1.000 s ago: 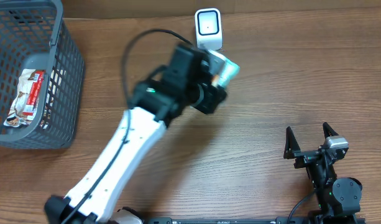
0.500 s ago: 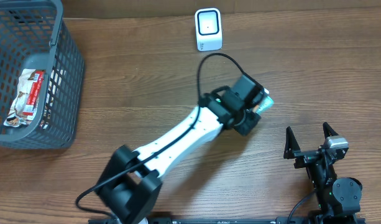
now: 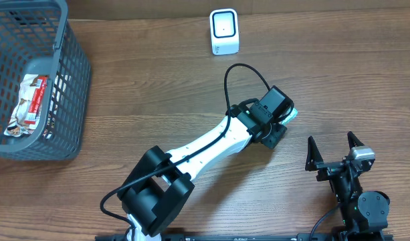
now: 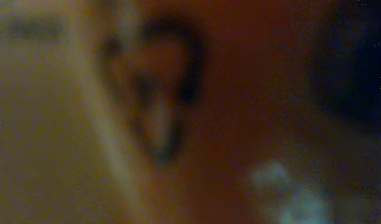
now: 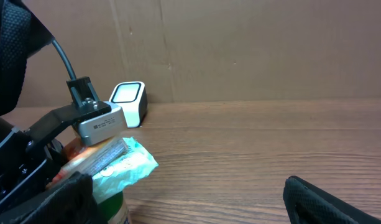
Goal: Scan the item barcode
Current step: 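Carry the packet with the left gripper toward the white scanner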
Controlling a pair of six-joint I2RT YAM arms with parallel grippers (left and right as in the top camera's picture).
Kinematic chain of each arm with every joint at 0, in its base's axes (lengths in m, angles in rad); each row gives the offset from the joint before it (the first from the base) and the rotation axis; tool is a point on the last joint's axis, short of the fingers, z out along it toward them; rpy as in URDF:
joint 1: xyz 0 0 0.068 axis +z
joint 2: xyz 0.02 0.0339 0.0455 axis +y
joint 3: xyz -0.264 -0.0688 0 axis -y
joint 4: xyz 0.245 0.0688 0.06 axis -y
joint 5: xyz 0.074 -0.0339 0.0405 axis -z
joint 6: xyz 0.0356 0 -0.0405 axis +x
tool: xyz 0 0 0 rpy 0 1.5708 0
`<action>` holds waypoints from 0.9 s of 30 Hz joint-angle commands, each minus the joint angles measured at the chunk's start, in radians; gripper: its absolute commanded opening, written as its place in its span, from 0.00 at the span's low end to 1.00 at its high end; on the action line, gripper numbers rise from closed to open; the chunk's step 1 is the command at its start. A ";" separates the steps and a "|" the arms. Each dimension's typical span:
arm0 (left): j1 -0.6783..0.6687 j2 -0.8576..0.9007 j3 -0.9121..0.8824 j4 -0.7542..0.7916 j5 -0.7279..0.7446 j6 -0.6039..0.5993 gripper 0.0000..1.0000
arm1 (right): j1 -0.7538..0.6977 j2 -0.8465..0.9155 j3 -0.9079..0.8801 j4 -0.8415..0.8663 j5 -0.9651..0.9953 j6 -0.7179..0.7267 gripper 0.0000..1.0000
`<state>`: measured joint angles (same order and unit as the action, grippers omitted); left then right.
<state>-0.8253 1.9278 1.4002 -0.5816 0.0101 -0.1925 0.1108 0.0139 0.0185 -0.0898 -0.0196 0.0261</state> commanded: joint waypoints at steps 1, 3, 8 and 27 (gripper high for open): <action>-0.019 0.025 0.012 0.014 -0.011 -0.021 0.55 | -0.006 -0.011 -0.010 0.006 -0.001 -0.001 1.00; -0.024 0.036 0.012 0.018 -0.010 -0.021 0.56 | -0.006 -0.011 -0.010 0.006 -0.001 -0.001 1.00; -0.027 0.046 0.012 0.022 -0.010 -0.017 0.61 | -0.006 -0.011 -0.010 0.006 -0.001 -0.001 1.00; -0.026 -0.061 0.080 0.004 -0.010 -0.013 1.00 | -0.006 -0.011 -0.010 0.006 -0.001 -0.001 1.00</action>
<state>-0.8448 1.9553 1.4227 -0.5728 0.0063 -0.2073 0.1108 0.0139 0.0185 -0.0902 -0.0193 0.0265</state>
